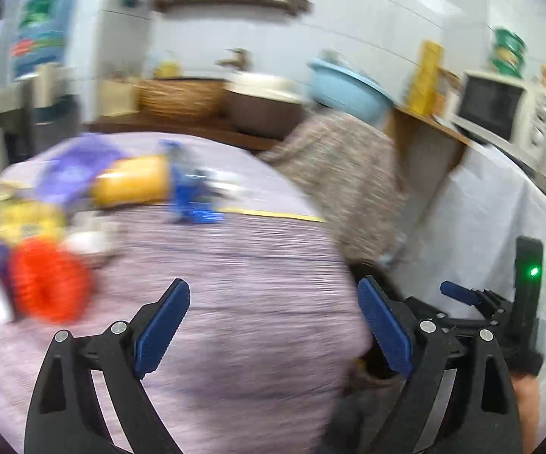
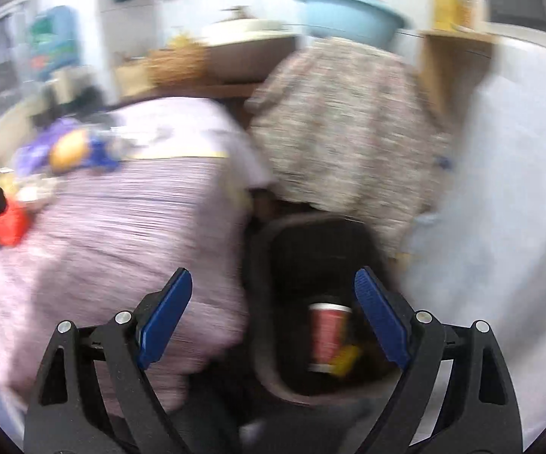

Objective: Collect trash
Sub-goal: 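Lower the yellow net into the black bin and open the left tool, then grasp the orange foam net with the right tool while the left tool grasps the white-and-blue cup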

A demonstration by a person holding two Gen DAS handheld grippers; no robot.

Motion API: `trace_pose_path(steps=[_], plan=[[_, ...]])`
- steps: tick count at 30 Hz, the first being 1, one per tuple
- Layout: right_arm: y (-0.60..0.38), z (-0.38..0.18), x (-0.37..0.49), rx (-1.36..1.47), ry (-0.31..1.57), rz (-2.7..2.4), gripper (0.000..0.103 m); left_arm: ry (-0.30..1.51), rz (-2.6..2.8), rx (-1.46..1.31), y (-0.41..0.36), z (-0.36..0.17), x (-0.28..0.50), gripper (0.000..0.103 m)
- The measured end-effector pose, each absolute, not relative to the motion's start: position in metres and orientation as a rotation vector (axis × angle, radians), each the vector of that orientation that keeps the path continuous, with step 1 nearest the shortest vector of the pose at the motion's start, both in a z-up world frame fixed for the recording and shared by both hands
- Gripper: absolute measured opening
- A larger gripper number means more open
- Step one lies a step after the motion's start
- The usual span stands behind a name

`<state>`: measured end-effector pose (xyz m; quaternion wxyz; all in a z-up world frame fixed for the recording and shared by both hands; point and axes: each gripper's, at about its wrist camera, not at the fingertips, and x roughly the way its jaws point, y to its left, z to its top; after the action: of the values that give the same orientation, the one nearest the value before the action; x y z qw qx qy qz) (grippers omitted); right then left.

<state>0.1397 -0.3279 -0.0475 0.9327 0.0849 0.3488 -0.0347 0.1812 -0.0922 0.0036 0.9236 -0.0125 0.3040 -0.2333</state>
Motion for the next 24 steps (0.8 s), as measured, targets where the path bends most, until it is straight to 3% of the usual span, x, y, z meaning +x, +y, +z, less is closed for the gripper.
trace_pose_path(steps=[12, 19, 24], plan=[[-0.139, -0.027, 0.204, 0.083, 0.758, 0.441, 0.087, 0.642, -0.024, -0.163, 0.088, -0.02, 0.165, 0.085], [-0.078, -0.023, 0.243, 0.037, 0.784, 0.521, 0.084, 0.659, -0.025, -0.185, 0.114, -0.032, 0.169, 0.077], [-0.057, -0.032, 0.268, 0.039, 0.826, 0.54, 0.072, 0.666, -0.032, -0.161, 0.115, -0.036, 0.176, 0.074]])
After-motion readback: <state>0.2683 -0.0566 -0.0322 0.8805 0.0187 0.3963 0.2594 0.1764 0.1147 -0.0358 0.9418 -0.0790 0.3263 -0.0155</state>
